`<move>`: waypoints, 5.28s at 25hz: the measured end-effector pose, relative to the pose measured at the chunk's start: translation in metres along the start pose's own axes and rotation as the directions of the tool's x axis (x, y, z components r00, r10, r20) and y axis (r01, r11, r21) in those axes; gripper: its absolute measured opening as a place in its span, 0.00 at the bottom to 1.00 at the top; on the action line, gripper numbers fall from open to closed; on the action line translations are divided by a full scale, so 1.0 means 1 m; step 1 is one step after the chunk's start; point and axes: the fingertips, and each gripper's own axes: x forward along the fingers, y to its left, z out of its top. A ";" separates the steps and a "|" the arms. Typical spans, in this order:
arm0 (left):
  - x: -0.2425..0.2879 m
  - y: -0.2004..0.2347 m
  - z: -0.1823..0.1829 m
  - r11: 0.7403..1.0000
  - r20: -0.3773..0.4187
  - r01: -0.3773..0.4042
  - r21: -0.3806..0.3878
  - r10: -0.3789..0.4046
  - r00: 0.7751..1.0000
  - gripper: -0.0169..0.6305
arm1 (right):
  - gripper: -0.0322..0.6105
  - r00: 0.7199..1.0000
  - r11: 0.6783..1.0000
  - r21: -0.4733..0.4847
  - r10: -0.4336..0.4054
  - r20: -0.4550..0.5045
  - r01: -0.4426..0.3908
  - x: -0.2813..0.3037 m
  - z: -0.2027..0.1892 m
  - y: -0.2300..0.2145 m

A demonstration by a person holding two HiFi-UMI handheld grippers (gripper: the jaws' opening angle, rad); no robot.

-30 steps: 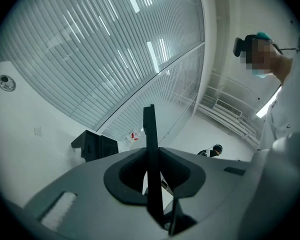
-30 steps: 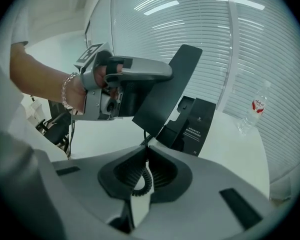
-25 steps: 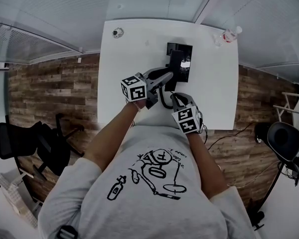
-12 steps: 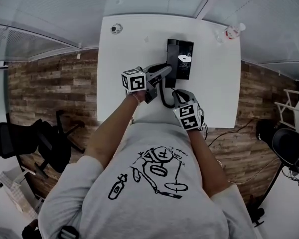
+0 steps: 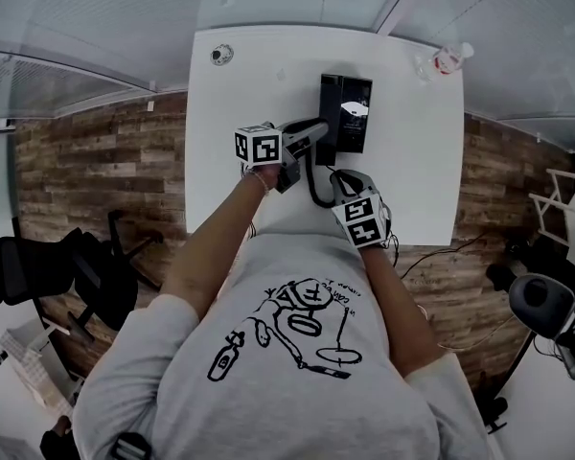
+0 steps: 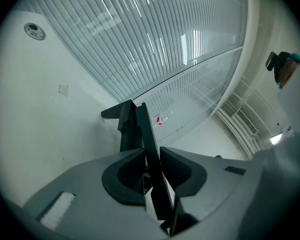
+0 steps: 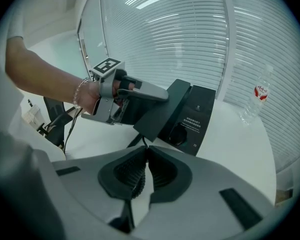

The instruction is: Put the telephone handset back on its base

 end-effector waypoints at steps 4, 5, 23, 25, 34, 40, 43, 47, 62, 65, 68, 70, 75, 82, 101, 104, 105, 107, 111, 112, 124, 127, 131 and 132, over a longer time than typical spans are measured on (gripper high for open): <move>0.002 0.006 0.001 0.999 -0.030 -0.032 -0.003 0.032 0.999 0.17 | 0.07 1.000 1.000 0.008 0.002 0.001 -0.002 0.001 0.003 -0.001; 0.003 0.007 0.001 0.999 -0.038 -0.039 -0.005 0.039 0.999 0.17 | 0.07 1.000 1.000 0.013 0.002 0.001 -0.002 0.001 0.004 -0.001; 0.008 0.020 0.007 0.940 -0.145 -0.279 0.197 0.310 0.940 0.21 | 0.07 1.000 0.998 0.060 -0.004 0.028 0.003 0.005 0.011 -0.012; 0.008 0.021 0.007 0.927 -0.149 -0.294 0.232 0.332 0.931 0.21 | 0.07 1.000 0.998 0.064 -0.003 0.030 0.001 0.006 0.011 -0.012; 0.010 0.021 0.013 0.859 -0.133 -0.345 0.378 0.420 0.898 0.21 | 0.07 1.000 0.997 0.073 -0.003 0.025 0.001 0.016 0.013 -0.018; 0.013 0.024 0.013 0.843 -0.137 -0.352 0.406 0.437 0.889 0.21 | 0.07 1.000 0.996 0.090 -0.012 0.005 0.012 0.022 0.011 -0.024; 0.014 0.025 0.014 0.833 -0.139 -0.358 0.423 0.449 0.883 0.21 | 0.07 1.000 0.995 0.101 -0.016 -0.004 0.016 0.025 0.009 -0.026; 0.013 0.026 0.015 0.815 -0.129 -0.364 0.450 0.463 0.877 0.22 | 0.07 1.000 0.994 0.104 -0.015 -0.009 0.016 0.030 0.008 -0.028; 0.014 0.023 0.016 0.760 -0.084 -0.387 0.522 0.497 0.863 0.23 | 0.07 0.999 0.991 0.127 -0.047 0.021 0.044 0.024 0.017 -0.032; 0.013 0.023 0.016 0.750 -0.070 -0.391 0.534 0.500 0.863 0.23 | 0.07 0.998 0.990 0.131 -0.057 0.003 0.056 0.026 0.014 -0.035; 0.011 0.021 0.016 0.743 -0.059 -0.395 0.541 0.502 0.863 0.23 | 0.07 0.999 0.989 0.142 -0.029 -0.021 0.032 0.030 0.006 -0.031; 0.010 0.021 0.016 0.741 -0.058 -0.396 0.543 0.503 0.862 0.23 | 0.07 0.999 0.987 0.163 0.015 -0.035 -0.009 0.034 0.000 -0.024; 0.009 0.020 0.015 0.738 -0.060 -0.393 0.549 0.504 0.862 0.23 | 0.07 0.994 0.971 0.222 0.104 -0.045 -0.092 0.049 -0.006 -0.008; 0.006 0.017 0.015 0.737 -0.052 -0.395 0.549 0.502 0.863 0.23 | 0.15 0.994 0.934 0.340 0.113 0.006 -0.108 0.053 0.004 -0.004; 0.009 0.020 0.016 0.701 -0.041 -0.398 0.592 0.520 0.853 0.21 | 0.10 0.998 0.864 0.500 0.061 0.019 -0.063 0.071 0.006 -0.022; 0.009 0.022 0.017 0.677 -0.046 -0.394 0.621 0.534 0.845 0.21 | 0.10 0.998 0.870 0.489 0.068 0.015 -0.066 0.072 0.007 -0.021; 0.009 0.022 0.017 0.676 -0.046 -0.393 0.623 0.534 0.845 0.21 | 0.10 0.998 0.875 0.479 0.066 0.019 -0.067 0.070 0.008 -0.019; 0.009 0.021 0.017 0.676 -0.043 -0.392 0.624 0.531 0.847 0.21 | 0.10 0.998 0.885 0.462 0.059 0.024 -0.063 0.065 0.008 -0.018; 0.009 0.022 0.017 0.667 -0.038 -0.393 0.633 0.534 0.845 0.22 | 0.10 0.999 0.900 0.434 0.031 0.019 -0.036 0.057 0.007 -0.020; 0.010 0.022 0.017 0.667 -0.038 -0.393 0.633 0.534 0.845 0.22 | 0.10 1.000 0.909 0.417 0.016 0.020 -0.023 0.054 0.008 -0.021; 0.012 0.024 0.017 0.684 -0.050 -0.398 0.611 0.536 0.843 0.21 | 0.07 0.998 0.981 0.189 -0.047 0.031 0.040 0.064 0.021 -0.020; 0.011 0.025 0.017 0.681 -0.053 -0.406 0.609 0.546 0.836 0.21 | 0.07 0.999 0.980 0.194 -0.039 0.038 0.031 0.062 0.023 -0.022; 0.001 0.021 0.017 0.678 -0.024 -0.432 0.595 0.552 0.833 0.21 | 0.07 0.992 0.976 0.217 -0.062 0.111 0.037 0.037 0.035 -0.035; -0.003 0.018 0.017 0.679 -0.009 -0.442 0.585 0.551 0.834 0.21 | 0.07 0.988 0.975 0.219 -0.071 0.134 0.040 0.028 0.040 -0.039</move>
